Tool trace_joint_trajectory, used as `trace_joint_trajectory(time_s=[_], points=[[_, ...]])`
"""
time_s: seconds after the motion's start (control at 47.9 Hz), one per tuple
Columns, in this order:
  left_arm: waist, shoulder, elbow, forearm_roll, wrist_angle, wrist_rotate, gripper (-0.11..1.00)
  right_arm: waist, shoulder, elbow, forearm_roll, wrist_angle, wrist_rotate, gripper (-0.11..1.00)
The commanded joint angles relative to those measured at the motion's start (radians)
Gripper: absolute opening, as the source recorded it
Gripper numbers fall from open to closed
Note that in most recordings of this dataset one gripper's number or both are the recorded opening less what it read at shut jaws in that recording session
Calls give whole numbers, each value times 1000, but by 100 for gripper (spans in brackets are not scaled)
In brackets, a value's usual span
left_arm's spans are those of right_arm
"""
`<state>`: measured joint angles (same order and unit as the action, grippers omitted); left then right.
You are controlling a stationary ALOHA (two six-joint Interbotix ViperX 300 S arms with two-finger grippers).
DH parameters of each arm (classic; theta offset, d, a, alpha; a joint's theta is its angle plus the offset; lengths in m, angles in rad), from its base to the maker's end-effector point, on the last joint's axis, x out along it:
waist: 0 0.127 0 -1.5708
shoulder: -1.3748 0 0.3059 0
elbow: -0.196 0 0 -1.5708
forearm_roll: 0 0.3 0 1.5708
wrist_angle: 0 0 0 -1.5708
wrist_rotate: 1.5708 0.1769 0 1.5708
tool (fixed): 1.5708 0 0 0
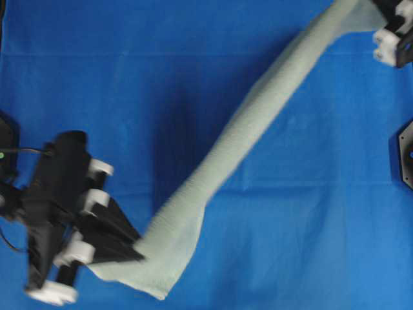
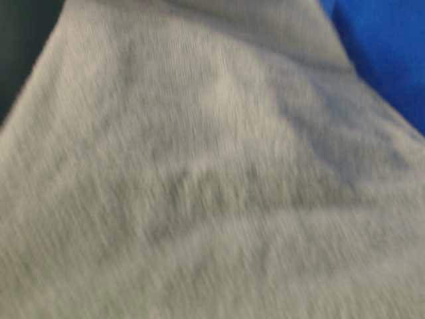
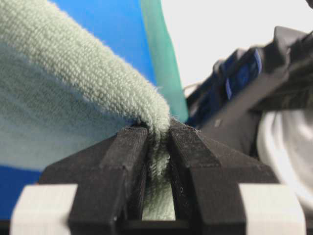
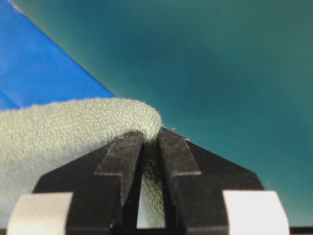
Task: Fold a bath towel.
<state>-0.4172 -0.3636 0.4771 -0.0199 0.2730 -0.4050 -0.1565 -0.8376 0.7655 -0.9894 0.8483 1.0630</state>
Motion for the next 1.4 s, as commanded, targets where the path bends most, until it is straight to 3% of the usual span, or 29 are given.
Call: trace_joint_trajectory(time_s=[0.0,0.104,0.209,0.313,0.396,0.521,0.626,0.814,0.918,1.064,1.231,1.377], points=[[-26,41,-84,-3,-15,-2,11,35,-60,-37,37,86,-25,14],[-46,123,-176,-3,-15,-2,11,144,-114,-55,129,224,-78,14],[-71,187,-255,0,-3,2,11,258,-126,-64,189,336,-83,14],[-81,218,-290,6,31,2,11,331,-109,-63,192,416,-77,14],[-71,206,-264,3,52,-9,11,325,-64,-57,160,425,-74,14],[-12,146,-144,2,78,-103,11,249,28,-35,86,390,-74,14],[44,72,5,6,95,-199,11,104,150,-32,61,279,-77,14],[138,-64,275,6,95,-301,11,-149,399,-52,60,-101,-83,14],[183,-110,387,6,94,-330,11,-250,534,-78,58,-291,-84,14],[252,-135,511,6,91,-357,11,-334,718,-144,51,-463,-95,14],[319,-123,598,8,51,-348,11,-362,850,-219,38,-483,-141,14],[333,-109,612,11,48,-337,11,-374,902,-256,38,-500,-167,14]])
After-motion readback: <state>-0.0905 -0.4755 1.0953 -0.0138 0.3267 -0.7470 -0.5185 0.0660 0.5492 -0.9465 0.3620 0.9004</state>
